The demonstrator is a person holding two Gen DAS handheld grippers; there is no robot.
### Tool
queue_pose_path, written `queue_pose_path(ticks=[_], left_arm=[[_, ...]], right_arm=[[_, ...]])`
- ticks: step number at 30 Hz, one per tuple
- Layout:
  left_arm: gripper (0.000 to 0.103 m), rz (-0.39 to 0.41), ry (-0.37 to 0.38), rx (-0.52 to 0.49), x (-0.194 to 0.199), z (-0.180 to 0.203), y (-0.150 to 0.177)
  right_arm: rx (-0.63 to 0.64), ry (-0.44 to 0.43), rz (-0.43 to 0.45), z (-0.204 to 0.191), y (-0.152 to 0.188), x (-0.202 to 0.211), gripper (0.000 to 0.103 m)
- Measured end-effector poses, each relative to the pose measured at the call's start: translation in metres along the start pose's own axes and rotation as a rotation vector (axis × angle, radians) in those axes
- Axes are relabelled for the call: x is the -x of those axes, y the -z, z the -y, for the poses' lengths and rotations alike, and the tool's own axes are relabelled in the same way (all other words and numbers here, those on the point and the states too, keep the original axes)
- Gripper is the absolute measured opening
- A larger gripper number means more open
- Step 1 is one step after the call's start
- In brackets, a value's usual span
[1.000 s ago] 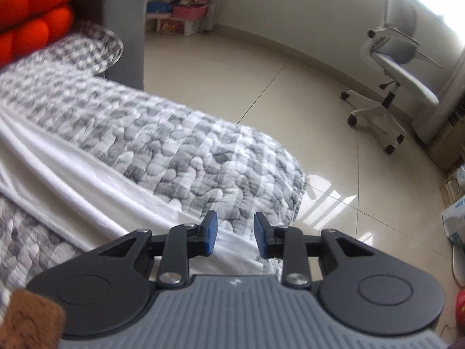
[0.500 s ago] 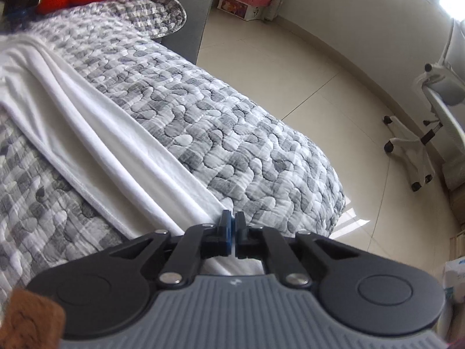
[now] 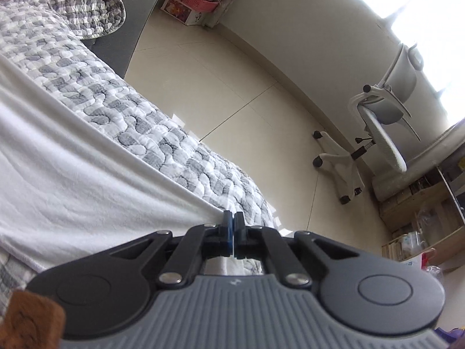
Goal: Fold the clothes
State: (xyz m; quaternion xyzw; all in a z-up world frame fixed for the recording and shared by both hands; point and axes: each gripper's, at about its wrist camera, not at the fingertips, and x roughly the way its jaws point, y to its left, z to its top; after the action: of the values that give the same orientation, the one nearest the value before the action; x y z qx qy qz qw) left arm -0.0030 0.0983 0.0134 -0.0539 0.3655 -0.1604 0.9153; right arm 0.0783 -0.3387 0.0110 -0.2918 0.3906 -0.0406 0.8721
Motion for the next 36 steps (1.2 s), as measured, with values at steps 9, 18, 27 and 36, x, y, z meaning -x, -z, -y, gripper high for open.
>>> queue_pose_path(ticks=[9,18,27,36], left_arm=[[0.067,0.043,-0.001,0.085,0.025,-0.027,-0.006],[0.067,0.080,-0.083,0.173,0.047,-0.070,0.002],[0.067,0.067,-0.091,0.140,0.048,-0.086,0.018],[0.067,0.039,-0.099,0.093,0.043,-0.105,0.024]], right_arm=[[-0.082,0.038,0.041,0.001,-0.019,0.013,0.012],[0.032,-0.277,0.252,-0.091,-0.095,0.066,0.013],[0.256,-0.487,0.343,-0.215,-0.164,0.093,0.013],[0.281,-0.547,0.325,-0.256,-0.192,0.084,0.013]])
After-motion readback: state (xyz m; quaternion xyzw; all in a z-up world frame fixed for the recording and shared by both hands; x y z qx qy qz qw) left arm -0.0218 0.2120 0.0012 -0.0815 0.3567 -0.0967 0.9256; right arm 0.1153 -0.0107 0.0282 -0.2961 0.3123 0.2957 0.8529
